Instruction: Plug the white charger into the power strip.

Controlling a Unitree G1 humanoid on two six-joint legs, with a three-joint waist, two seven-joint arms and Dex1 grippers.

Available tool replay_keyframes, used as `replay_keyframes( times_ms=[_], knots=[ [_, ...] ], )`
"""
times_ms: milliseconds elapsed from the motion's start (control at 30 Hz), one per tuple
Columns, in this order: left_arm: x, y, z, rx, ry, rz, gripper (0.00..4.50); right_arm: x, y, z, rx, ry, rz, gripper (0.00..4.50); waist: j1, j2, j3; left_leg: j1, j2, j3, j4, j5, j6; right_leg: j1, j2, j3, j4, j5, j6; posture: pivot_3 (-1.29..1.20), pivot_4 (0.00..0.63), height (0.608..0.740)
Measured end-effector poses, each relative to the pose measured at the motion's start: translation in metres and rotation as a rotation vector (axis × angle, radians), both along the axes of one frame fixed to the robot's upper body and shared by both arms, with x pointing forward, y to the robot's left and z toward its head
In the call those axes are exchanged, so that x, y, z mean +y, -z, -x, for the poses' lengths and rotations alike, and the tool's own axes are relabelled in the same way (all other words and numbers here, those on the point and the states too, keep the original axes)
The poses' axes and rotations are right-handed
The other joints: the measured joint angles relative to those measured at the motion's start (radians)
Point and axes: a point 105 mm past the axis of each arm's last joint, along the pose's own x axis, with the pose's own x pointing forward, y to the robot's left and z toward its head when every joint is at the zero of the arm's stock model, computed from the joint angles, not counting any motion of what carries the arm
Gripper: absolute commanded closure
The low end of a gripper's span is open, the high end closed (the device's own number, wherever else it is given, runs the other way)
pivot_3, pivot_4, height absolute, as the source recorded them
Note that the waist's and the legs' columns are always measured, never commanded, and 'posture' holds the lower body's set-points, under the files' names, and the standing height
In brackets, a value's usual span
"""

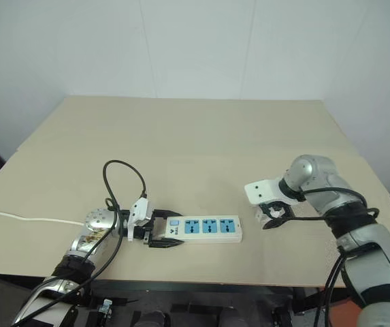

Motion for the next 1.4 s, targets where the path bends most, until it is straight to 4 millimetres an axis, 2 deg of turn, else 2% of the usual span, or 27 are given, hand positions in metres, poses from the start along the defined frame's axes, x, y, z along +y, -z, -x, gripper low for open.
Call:
replay_keyframes(
  times_ms=[67, 333, 367, 500, 567, 733, 767, 833, 867, 933, 1100, 1300, 1400],
  knots=[
    [0.000, 0.000, 0.000, 0.001, 0.004, -0.003, 1.21, 0.000, 0.005, -0.001, 0.010, -0.011, 0.038, 0.56, 0.000, 0.000, 0.000, 0.000, 0.000, 0.000, 0.000, 0.000, 0.000, 0.000, 0.000, 0.000, 0.000, 0.000, 0.000, 0.00, 0.150, 0.740],
    [0.001, 0.002, 0.001, 0.019, 0.005, -0.015, 1.21, 0.000, 0.009, -0.004, 0.013, -0.043, 0.088, 3.26, -0.005, 0.000, 0.000, 0.007, 0.000, 0.000, 0.000, 0.000, 0.000, 0.007, 0.000, 0.000, 0.000, 0.000, 0.000, 0.00, 0.150, 0.740],
    [0.001, 0.002, 0.001, 0.020, 0.005, -0.018, 1.21, 0.002, 0.009, -0.004, 0.011, -0.046, 0.089, 3.35, -0.006, 0.000, 0.000, 0.008, 0.000, 0.000, 0.000, 0.000, 0.000, 0.008, 0.000, 0.000, 0.000, 0.000, 0.000, 0.00, 0.150, 0.740],
    [0.001, 0.002, 0.001, 0.021, 0.009, -0.019, 1.21, 0.005, 0.007, -0.006, -0.007, -0.033, 0.071, 3.35, -0.007, 0.000, 0.000, 0.009, 0.000, 0.000, 0.000, 0.000, 0.000, 0.008, 0.001, 0.000, 0.000, -0.001, 0.001, 0.00, 0.150, 0.740],
    [0.001, 0.001, 0.000, 0.020, 0.014, -0.021, 1.21, 0.016, -0.005, -0.010, -0.058, -0.001, -0.028, 3.35, -0.006, 0.000, 0.000, 0.006, 0.000, 0.000, 0.000, 0.000, 0.000, 0.006, 0.000, 0.000, 0.001, 0.000, 0.000, 0.00, 0.150, 0.740],
    [-0.001, -0.001, -0.003, 0.019, 0.026, -0.025, 1.21, 0.054, -0.067, -0.025, -0.209, 0.105, -0.452, 3.35, -0.003, 0.000, 0.000, 0.002, 0.000, -0.001, 0.000, 0.000, 0.000, 0.001, 0.000, 0.000, 0.002, 0.000, -0.001, 0.00, 0.150, 0.740],
    [-0.001, -0.001, -0.003, 0.019, 0.028, -0.025, 1.21, 0.066, -0.083, -0.022, -0.218, 0.116, -0.604, 3.35, -0.001, 0.000, 0.000, 0.002, 0.000, -0.001, 0.000, 0.000, 0.000, 0.001, 0.000, 0.000, 0.002, 0.000, -0.001, 0.00, 0.150, 0.740],
    [-0.003, -0.001, -0.003, 0.020, 0.032, -0.026, 1.21, 0.084, -0.097, -0.012, -0.191, 0.114, -0.831, 3.35, 0.002, 0.000, 0.000, 0.002, 0.000, -0.003, 0.000, 0.000, 0.000, 0.002, 0.000, -0.002, 0.002, 0.000, -0.001, 0.00, 0.150, 0.740],
    [-0.004, -0.001, -0.004, 0.020, 0.033, -0.027, 1.21, 0.091, -0.096, -0.005, -0.152, 0.111, -0.926, 3.35, 0.004, 0.000, 0.000, 0.002, 0.000, -0.003, 0.000, 0.000, 0.000, 0.003, 0.000, -0.002, 0.002, 0.000, -0.001, 0.00, 0.150, 0.740],
    [-0.004, -0.001, -0.004, 0.020, 0.033, -0.026, 1.21, 0.100, -0.081, 0.008, -0.041, 0.188, -1.086, 3.35, 0.006, 0.000, 0.000, 0.001, 0.000, -0.003, 0.000, 0.000, 0.000, 0.003, 0.000, -0.002, 0.002, 0.000, -0.001, 0.00, 0.150, 0.740],
    [-0.002, -0.001, -0.004, 0.024, 0.029, -0.031, 1.21, 0.119, -0.044, 0.029, 0.140, 0.325, -1.263, 3.35, 0.000, 0.000, 0.000, 0.002, 0.000, -0.003, 0.000, 0.000, 0.000, 0.001, 0.000, -0.002, 0.004, 0.000, -0.001, 0.00, 0.150, 0.740],
    [-0.002, -0.002, -0.004, 0.023, 0.030, -0.031, 1.21, 0.130, -0.027, 0.039, 0.152, 0.320, -1.344, 3.35, 0.000, 0.000, 0.000, 0.001, 0.000, -0.003, 0.000, 0.000, 0.000, 0.002, 0.000, -0.002, 0.002, 0.000, 0.000, 0.00, 0.150, 0.740],
    [0.000, -0.002, -0.004, 0.023, 0.027, -0.035, 1.21, 0.132, -0.010, 0.045, 0.184, 0.299, -1.339, 3.35, -0.004, 0.000, 0.000, 0.002, 0.000, -0.003, 0.000, 0.000, 0.000, 0.001, 0.001, -0.002, 0.003, -0.001, 0.001, 0.00, 0.150, 0.740]
  ],
)
